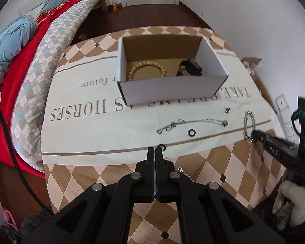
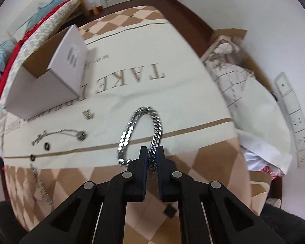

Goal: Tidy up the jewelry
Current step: 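Carry the silver chain bracelet into the white box and open the right tool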

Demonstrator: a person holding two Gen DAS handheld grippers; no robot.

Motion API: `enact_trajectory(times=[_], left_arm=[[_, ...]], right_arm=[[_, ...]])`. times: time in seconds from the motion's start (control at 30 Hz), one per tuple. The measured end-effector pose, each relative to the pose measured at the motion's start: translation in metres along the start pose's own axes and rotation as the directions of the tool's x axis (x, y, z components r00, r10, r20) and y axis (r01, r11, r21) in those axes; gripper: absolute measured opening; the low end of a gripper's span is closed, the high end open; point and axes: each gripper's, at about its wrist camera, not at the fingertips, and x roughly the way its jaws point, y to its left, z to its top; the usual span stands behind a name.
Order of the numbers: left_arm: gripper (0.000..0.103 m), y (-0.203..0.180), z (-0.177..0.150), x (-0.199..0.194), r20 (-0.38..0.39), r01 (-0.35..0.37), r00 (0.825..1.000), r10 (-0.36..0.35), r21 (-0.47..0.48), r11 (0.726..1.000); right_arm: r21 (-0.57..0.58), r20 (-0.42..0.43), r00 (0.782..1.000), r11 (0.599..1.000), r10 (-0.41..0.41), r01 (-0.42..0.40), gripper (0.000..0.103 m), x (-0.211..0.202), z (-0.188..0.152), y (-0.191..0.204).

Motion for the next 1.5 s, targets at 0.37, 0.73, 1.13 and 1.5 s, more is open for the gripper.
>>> enact_trajectory(times=[0.37,0.73,1.13,1.5], left_arm=[[0.041,0.03,-0.022,0.047,-0.151,0.186,0.959,-0.24,-0.303,0.935],[0.003,-0.027,-0.028,0.076,-0.142,0.0,0.99,-0.003,-0.016,1.0],[0.0,0.002,-0.021,0.02,-0.031,0.081,0.996,-0.083,-0.055,0.995],[0.0,0.027,0.022,-0.04,0.09,0.139,0.987,-0.132,-0.07,0.988]], right_arm=[[0.017,0.053,0.996,0.997,0.068,-0.069,0.008,-0.029,-0.007,0.005],[0.046,0.055,0.997,0.997,0.06,-0.062,0.008,-0.029,-0.012,-0.008],[0.061,0.136,0.981,0.987,0.137,-0.147,0.008,-0.07,-0.004,-0.015],[0.018,0.179,0.954,0.969,0.24,-0.247,0.008,-0.1,0.006,0.011]])
